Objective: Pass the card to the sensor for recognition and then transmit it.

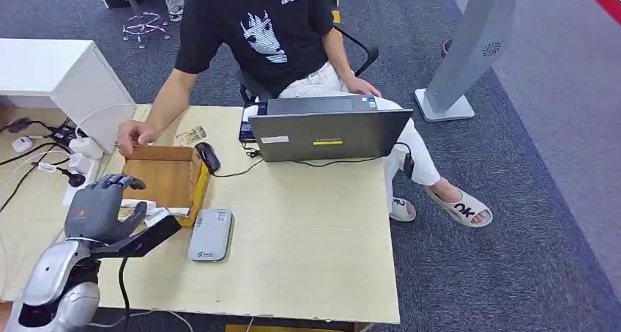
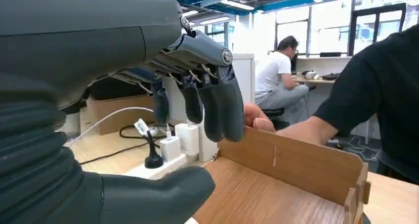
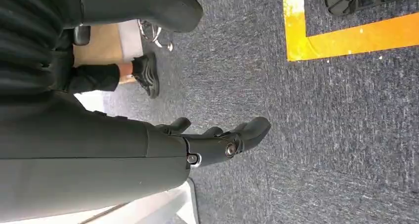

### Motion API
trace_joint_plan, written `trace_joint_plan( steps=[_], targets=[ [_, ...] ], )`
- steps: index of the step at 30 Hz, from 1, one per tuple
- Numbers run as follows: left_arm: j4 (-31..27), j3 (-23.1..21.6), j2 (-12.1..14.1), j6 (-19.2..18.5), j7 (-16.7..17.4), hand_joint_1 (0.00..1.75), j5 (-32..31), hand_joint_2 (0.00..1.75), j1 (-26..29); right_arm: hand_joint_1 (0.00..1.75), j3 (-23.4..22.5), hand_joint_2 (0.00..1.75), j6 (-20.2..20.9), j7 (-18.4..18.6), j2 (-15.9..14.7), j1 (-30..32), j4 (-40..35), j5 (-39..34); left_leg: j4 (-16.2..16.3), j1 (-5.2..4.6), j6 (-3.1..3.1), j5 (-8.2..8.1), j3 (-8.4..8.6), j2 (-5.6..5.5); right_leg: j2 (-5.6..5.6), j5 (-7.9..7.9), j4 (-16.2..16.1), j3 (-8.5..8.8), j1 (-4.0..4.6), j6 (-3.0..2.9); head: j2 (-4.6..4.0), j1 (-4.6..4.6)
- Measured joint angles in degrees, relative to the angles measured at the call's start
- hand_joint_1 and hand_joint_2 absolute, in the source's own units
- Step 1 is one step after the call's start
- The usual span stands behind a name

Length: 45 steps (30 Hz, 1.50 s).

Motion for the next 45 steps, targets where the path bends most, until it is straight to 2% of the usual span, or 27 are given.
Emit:
trace_joint_plan(
  steps=[3, 5, 8, 10, 14, 17, 19, 22, 29, 37, 45],
  targets=[
    [0.02, -0.09, 0.72, -1.29, 0.00, 0.79, 1.11, 1.75, 0.64, 0.00, -0.02, 1.75, 0.00, 0.00, 0.00, 0.01, 0.00, -0.22, 0.00, 0.00, 0.00, 0.00, 0.00, 0.02, 0.02, 0.00, 0.00, -0.01, 0.00, 0.00, 0.00, 0.00],
    [0.02, -0.11, 1.20, -1.66, -0.07, 0.73, 1.42, 1.75, 1.22, 0.00, -0.04, 1.75, 0.00, 0.00, 0.00, 0.01, 0.00, -0.31, 0.00, 0.01, 0.00, 0.00, 0.00, 0.01, 0.01, 0.00, 0.00, -0.01, 0.00, 0.00, 0.00, -0.02],
    [0.02, -0.15, 1.92, -1.81, -0.07, 0.77, 1.62, 1.75, 2.23, 0.00, -0.15, 1.75, 0.00, 0.00, 0.00, 0.02, 0.00, -0.50, 0.00, 0.01, 0.00, 0.00, 0.00, 0.02, 0.02, 0.00, 0.00, -0.01, 0.00, 0.00, 0.00, 0.02],
    [0.02, -0.15, 2.30, -1.84, -0.07, 0.61, 1.68, 1.75, 2.78, 0.00, -0.22, 1.75, -0.02, 0.00, 0.00, 0.03, 0.00, -0.59, 0.00, 0.00, 0.00, 0.00, 0.00, 0.01, 0.01, 0.00, 0.00, -0.01, 0.00, 0.00, 0.00, 0.02],
    [0.02, -0.15, 3.02, -2.58, 0.24, 0.73, 1.97, 1.75, 4.20, 0.00, -0.26, 1.75, 0.00, 0.09, 0.00, 0.03, 0.00, -0.77, 0.00, 0.00, 0.00, 0.00, 0.00, 0.02, 0.02, 0.00, 0.00, 0.00, 0.00, 0.00, 0.00, 0.00],
    [0.02, -0.18, 3.48, -3.00, 0.26, 0.77, 2.42, 1.75, 5.77, 0.00, -0.26, 1.75, 0.00, 0.35, 0.00, 0.04, 0.00, -0.81, 0.00, 0.00, 0.00, 0.00, 0.00, 0.02, 0.01, 0.00, 0.00, -0.01, 0.00, 0.00, 0.00, 0.00],
    [0.02, -0.18, 3.65, -3.10, 0.26, 0.72, 2.73, 1.75, 6.47, 0.00, -0.28, 1.75, 0.02, 0.35, 0.00, 0.03, 0.00, -0.79, 0.00, 0.00, 0.00, 0.00, 0.00, 0.01, 0.01, 0.00, 0.00, -0.01, 0.00, 0.00, 0.00, 0.00],
    [0.31, -0.18, 3.63, -3.54, 0.28, 0.84, 2.95, 1.75, 6.85, 0.00, -0.26, 1.75, 0.09, 0.35, 0.00, 0.03, 0.00, -0.70, 0.00, 0.00, 0.00, 0.00, 0.00, 0.00, 0.00, 0.00, 0.00, -0.01, 0.00, 0.00, 0.00, 0.00],
    [3.85, -0.18, 3.02, -3.52, 2.14, 0.80, 1.66, 1.75, 5.32, 0.00, -0.26, 1.75, 0.18, 0.46, 0.00, -0.04, 0.00, -0.24, 0.00, 0.00, -0.01, 0.01, 0.02, -0.01, -0.01, 0.00, 0.00, 0.00, 0.00, 0.00, 0.00, 0.00],
    [7.82, -0.18, 2.12, -3.13, 2.14, 0.72, 1.23, 1.75, 2.63, 0.00, -0.26, 1.75, 0.15, 0.46, 0.00, -0.04, 0.00, -0.02, 0.00, 0.00, -0.01, 0.01, 0.01, 0.00, 0.00, 0.01, 0.00, -0.01, 0.00, -0.01, 0.00, 0.00],
    [7.91, -0.18, 2.27, -2.27, 1.10, 0.66, 1.05, 1.75, 0.62, 0.00, -0.26, 1.75, 0.11, 0.44, 0.00, -0.01, 0.00, -0.57, 0.00, 0.00, -0.01, 0.01, 0.02, 0.00, 0.00, 0.01, 0.00, 0.00, 0.00, -0.01, 0.00, 0.00]
  ],
)
